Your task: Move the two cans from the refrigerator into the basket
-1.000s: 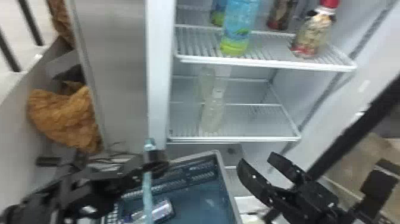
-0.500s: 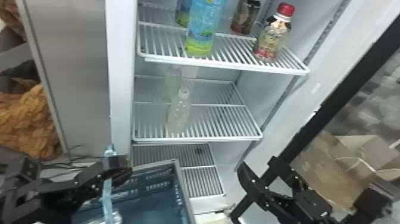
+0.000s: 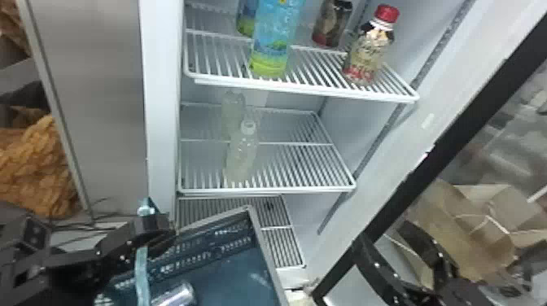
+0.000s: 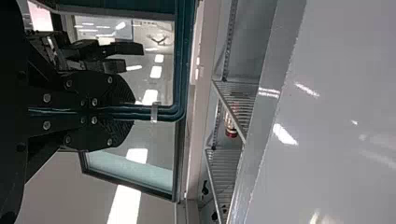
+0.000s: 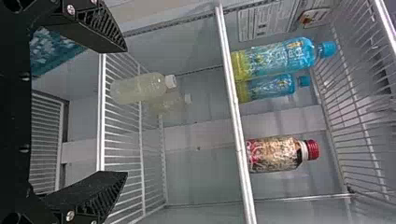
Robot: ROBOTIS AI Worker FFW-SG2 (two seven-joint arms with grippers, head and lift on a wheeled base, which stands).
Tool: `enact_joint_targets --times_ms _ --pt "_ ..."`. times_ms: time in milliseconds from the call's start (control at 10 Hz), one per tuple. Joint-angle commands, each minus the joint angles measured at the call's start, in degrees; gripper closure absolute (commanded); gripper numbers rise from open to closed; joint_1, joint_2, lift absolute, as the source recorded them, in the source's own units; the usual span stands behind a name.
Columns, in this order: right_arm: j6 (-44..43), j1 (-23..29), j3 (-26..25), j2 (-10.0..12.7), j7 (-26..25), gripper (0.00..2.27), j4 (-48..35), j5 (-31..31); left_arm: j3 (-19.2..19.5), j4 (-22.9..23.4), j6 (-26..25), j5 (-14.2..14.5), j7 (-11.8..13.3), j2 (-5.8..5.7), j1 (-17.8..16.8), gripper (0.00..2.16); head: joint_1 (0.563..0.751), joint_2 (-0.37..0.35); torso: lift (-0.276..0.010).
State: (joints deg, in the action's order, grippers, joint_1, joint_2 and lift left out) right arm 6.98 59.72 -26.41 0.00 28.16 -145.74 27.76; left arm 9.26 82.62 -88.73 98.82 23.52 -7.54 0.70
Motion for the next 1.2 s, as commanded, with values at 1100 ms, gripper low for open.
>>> enact_joint_targets --times_ms 1100 --pt "-5.86 5.25 -2.84 0.05 0.14 0.11 0.55 1.04 -0.12 0.14 0.42 -3.52 0.04 -0.02 -0.42 1.20 0.695 -0.350 -0.218"
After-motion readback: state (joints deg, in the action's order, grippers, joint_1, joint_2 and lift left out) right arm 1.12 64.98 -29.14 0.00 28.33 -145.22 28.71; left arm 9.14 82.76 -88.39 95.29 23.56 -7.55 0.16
